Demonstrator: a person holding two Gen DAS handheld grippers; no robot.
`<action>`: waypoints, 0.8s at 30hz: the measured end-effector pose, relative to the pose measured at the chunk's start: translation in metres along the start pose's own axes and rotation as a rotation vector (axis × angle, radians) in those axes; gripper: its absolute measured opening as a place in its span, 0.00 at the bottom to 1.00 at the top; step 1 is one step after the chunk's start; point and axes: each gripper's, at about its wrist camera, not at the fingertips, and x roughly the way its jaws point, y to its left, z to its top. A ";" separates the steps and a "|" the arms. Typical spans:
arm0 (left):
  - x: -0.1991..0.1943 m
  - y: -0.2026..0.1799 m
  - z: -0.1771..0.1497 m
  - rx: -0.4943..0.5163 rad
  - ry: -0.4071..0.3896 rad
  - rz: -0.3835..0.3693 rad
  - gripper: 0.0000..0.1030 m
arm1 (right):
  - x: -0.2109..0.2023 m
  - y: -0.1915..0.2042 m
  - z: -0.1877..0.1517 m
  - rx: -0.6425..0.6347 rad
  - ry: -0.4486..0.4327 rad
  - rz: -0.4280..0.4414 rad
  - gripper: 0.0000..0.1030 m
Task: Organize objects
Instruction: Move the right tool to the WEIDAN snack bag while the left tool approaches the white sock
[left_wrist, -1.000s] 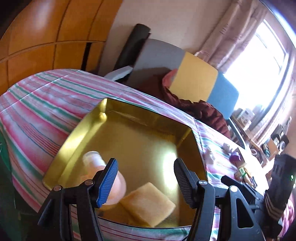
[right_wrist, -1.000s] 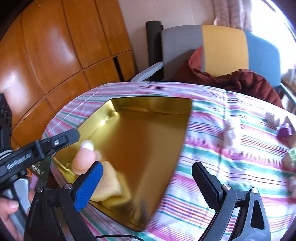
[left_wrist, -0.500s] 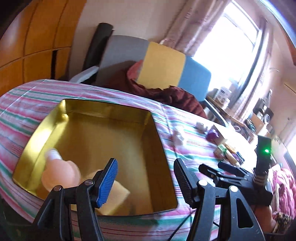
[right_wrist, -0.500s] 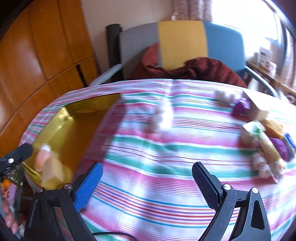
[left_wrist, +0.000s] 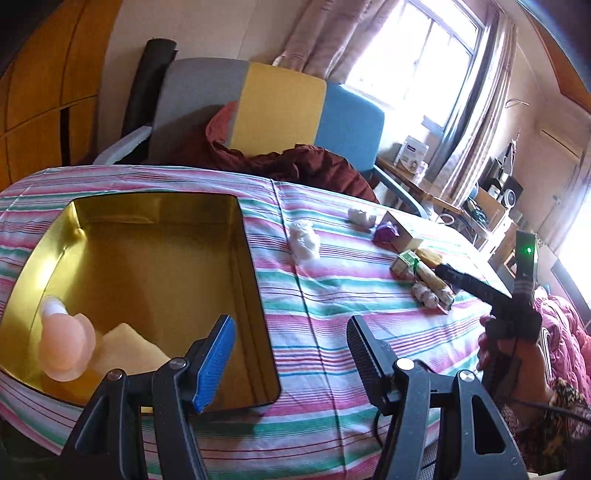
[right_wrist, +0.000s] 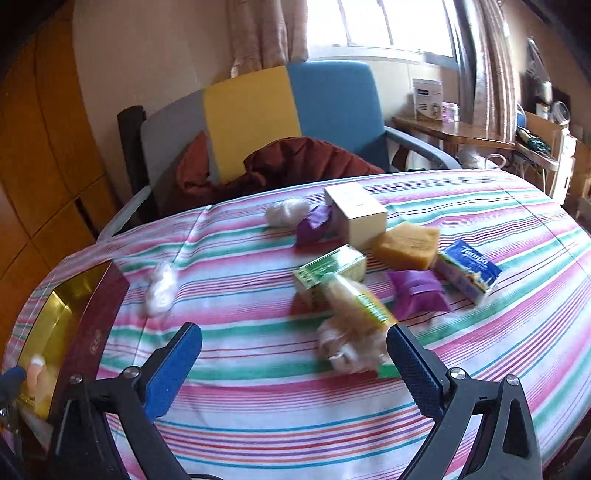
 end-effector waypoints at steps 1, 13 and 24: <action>0.001 -0.002 0.000 0.008 0.006 -0.003 0.62 | 0.003 -0.011 0.004 0.020 -0.005 -0.008 0.98; 0.024 -0.041 -0.005 0.127 0.090 -0.033 0.62 | 0.078 -0.077 0.006 0.209 0.191 0.112 0.77; 0.070 -0.084 0.010 0.235 0.178 -0.115 0.62 | 0.066 -0.085 -0.001 0.170 0.042 0.013 0.45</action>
